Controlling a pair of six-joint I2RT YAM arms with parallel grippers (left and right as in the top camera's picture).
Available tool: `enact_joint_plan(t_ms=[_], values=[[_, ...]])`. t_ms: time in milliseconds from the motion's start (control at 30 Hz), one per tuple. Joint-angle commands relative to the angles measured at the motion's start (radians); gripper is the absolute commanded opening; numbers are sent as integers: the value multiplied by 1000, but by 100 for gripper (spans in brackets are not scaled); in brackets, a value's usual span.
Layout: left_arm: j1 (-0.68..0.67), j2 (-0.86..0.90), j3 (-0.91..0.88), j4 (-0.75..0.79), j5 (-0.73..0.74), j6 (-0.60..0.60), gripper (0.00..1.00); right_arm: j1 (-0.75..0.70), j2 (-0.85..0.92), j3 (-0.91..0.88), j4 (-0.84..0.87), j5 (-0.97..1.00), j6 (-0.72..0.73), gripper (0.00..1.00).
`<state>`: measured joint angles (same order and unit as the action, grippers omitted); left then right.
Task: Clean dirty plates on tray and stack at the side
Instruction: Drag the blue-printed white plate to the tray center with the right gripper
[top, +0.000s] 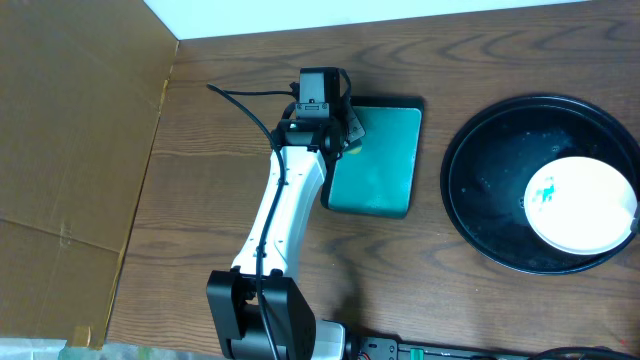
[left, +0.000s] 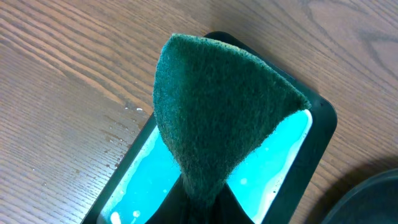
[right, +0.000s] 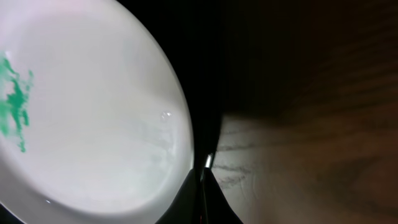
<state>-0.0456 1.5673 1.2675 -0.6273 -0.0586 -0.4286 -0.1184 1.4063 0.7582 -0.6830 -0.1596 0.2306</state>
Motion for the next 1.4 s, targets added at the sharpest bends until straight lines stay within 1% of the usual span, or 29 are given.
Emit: enact_joint_plan(t_ms=[0, 33, 67, 100, 133, 167, 233, 333, 367, 500, 633, 867, 1033, 1233, 1300, 1367], values=[[3, -5, -3, 0, -5, 5, 8, 14, 1, -3, 33, -70, 1, 4], [3, -5, -3, 0, -5, 5, 7, 15, 1, -3, 55, -106, 0, 12], [3, -5, -3, 0, -5, 5, 7, 16, 1, -3, 78, -134, 0, 17], [3, -5, -3, 1, -5, 5, 7, 17, 1, -3, 105, -153, 0, 26], [3, -5, -3, 3, -5, 5, 7, 18, 1, -3, 127, -156, 0, 29], [3, -5, -3, 4, -5, 5, 7, 18, 2, -3, 149, -151, 0, 30], [3, -5, -3, 3, -5, 5, 8, 21, 12, -3, 163, -103, 0, 34], [3, -5, -3, 3, -5, 5, 7, 21, 55, -3, 157, -43, -14, 36], [3, -5, -3, 3, -5, 5, 7, 21, 73, -3, 163, -45, -26, 36], [3, -5, -3, 3, -5, 5, 7, 22, 140, -3, 205, -77, -79, 30], [3, -5, -3, 3, -5, 5, 7, 22, 150, -3, 211, -77, -102, 30], [3, -5, -3, 7, -5, 5, 7, 30, 150, -2, 203, -126, -101, 31], [3, -5, -3, 7, -5, 5, 7, 44, 151, -3, 180, -76, -101, 36], [3, -5, -3, 6, -5, 5, 7, 44, 151, -7, 164, -77, -96, 38], [3, -5, -3, 7, -5, 5, 7, 45, 152, -11, 164, -77, -72, 38], [3, -5, -3, 7, -5, 5, 7, 48, 152, -15, 163, -78, -28, 36]])
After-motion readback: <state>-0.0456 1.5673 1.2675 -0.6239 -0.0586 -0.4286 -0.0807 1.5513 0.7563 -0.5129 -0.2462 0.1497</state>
